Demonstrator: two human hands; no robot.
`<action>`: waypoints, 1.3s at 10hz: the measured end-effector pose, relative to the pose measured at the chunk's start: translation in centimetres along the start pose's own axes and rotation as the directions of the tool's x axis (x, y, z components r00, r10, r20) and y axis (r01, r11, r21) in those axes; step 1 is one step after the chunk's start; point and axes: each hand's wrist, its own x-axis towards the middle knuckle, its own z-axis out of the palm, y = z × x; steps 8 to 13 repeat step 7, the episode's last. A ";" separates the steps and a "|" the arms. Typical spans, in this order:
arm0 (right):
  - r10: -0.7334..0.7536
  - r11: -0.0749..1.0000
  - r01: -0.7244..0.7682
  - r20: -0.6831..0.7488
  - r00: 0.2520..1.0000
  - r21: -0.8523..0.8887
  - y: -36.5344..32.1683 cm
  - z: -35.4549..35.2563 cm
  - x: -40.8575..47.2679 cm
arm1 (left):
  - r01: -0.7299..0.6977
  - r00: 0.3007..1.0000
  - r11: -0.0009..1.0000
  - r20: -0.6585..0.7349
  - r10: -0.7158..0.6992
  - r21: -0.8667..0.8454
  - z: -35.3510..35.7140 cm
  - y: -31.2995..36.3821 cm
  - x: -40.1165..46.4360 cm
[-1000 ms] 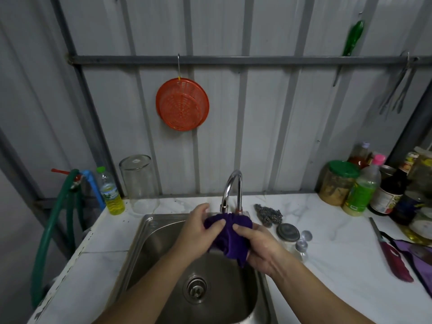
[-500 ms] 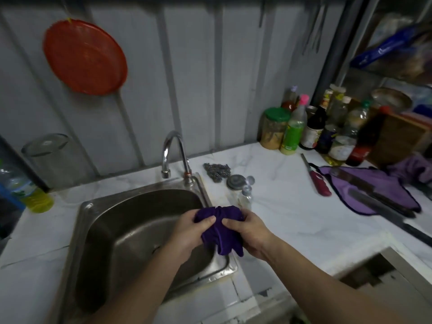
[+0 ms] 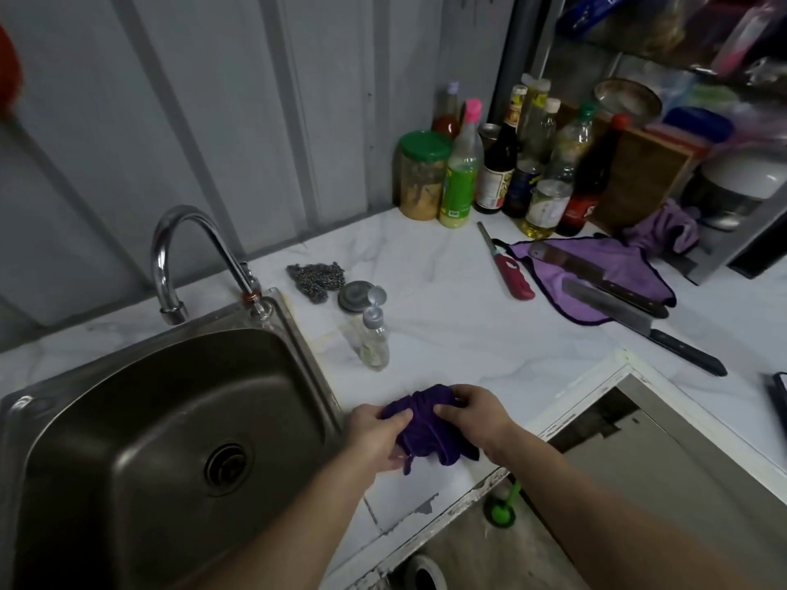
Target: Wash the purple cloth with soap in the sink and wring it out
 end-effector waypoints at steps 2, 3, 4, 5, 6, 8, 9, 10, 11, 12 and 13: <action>0.049 0.990 -0.055 -0.051 0.998 -0.133 -0.1 0.1 1.9 | 0.024 0.999 1.000 -0.046 -0.024 0.004 0.6 0.1 1.7; 0.041 0.971 -0.051 -0.045 0.998 -0.236 -0.5 0.1 2.3 | 0.012 0.997 0.992 -0.078 -0.002 0.123 0.5 -0.1 2.5; 0.005 0.898 -0.016 -0.027 1.000 -0.439 -1.3 -0.2 2.3 | -0.020 0.992 0.955 -0.116 0.057 0.295 0.4 -0.3 2.8; 0.008 0.877 -0.007 0.000 1.000 -0.481 -1.6 -0.2 2.3 | -0.054 0.988 0.932 -0.119 0.103 0.358 0.3 -0.1 2.6; 0.071 0.870 -0.055 0.014 0.997 -0.489 -2.7 -0.2 2.3 | -0.077 0.984 0.911 -0.114 0.134 0.406 0.0 0.1 2.3; 0.069 0.823 -0.055 0.003 0.998 -0.566 -4.0 -0.1 1.8 | -0.067 0.978 0.888 -0.145 0.148 0.455 -0.3 0.2 2.1; 0.069 0.823 -0.055 0.003 0.998 -0.566 -4.0 -0.1 1.8 | -0.067 0.978 0.888 -0.145 0.148 0.455 -0.3 0.2 2.1; 0.069 0.823 -0.055 0.003 0.998 -0.566 -4.0 -0.1 1.8 | -0.067 0.978 0.888 -0.145 0.148 0.455 -0.3 0.2 2.1; 0.069 0.823 -0.055 0.003 0.998 -0.566 -4.0 -0.1 1.8 | -0.067 0.978 0.888 -0.145 0.148 0.455 -0.3 0.2 2.1; 0.069 0.823 -0.055 0.003 0.998 -0.566 -4.0 -0.1 1.8 | -0.067 0.978 0.888 -0.145 0.148 0.455 -0.3 0.2 2.1; 0.069 0.823 -0.055 0.003 0.998 -0.566 -4.0 -0.1 1.8 | -0.067 0.978 0.888 -0.145 0.148 0.455 -0.3 0.2 2.1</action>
